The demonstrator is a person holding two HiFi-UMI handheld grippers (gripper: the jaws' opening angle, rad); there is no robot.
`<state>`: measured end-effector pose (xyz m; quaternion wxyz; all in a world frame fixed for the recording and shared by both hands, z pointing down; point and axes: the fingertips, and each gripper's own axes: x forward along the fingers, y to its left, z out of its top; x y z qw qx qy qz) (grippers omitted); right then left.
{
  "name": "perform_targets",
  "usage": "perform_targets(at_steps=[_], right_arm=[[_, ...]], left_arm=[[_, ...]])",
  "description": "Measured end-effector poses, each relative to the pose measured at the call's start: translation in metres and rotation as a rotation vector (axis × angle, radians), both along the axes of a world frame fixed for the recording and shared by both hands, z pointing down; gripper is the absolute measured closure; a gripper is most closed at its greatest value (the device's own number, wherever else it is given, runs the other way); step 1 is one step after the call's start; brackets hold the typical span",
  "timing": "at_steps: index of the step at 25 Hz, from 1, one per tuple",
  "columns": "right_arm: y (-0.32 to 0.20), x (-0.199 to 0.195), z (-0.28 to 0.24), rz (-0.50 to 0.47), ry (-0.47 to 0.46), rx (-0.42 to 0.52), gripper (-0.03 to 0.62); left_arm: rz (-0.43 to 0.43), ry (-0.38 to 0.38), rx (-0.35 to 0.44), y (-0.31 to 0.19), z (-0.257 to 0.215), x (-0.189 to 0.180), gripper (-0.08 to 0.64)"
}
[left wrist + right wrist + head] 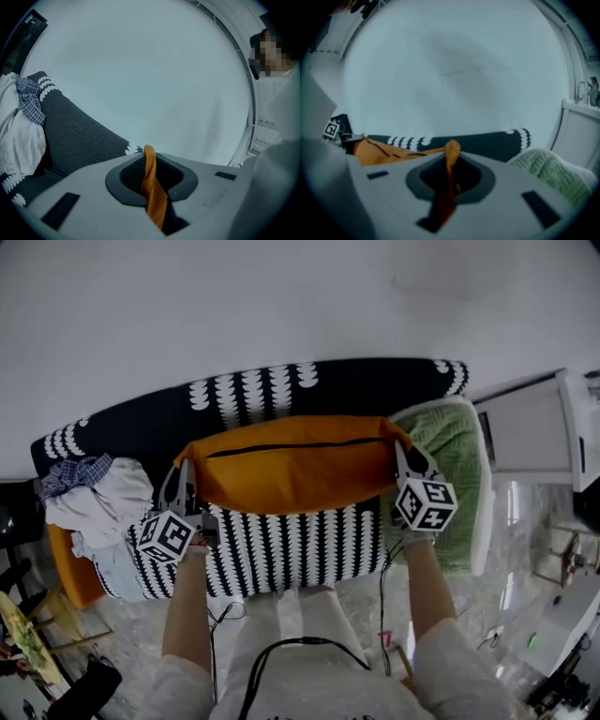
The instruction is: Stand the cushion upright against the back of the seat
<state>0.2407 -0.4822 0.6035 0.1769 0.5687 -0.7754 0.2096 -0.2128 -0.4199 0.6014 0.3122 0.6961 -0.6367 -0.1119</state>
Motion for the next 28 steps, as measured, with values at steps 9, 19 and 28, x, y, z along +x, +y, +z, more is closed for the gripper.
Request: perform_targets(at_steps=[9, 19, 28], right_arm=[[-0.046, -0.012, 0.018, -0.032, -0.045, -0.050, 0.545], [-0.081, -0.027, 0.033, -0.073, -0.004, -0.118, 0.545], [-0.085, -0.026, 0.043, -0.084, -0.003, -0.122, 0.545]], left_arm=[[-0.049, -0.029, -0.004, -0.026, -0.004, -0.005, 0.492], [-0.055, -0.096, -0.056, -0.048, 0.013, -0.015, 0.492], [-0.039, -0.135, -0.059, -0.050, 0.024, -0.018, 0.492]])
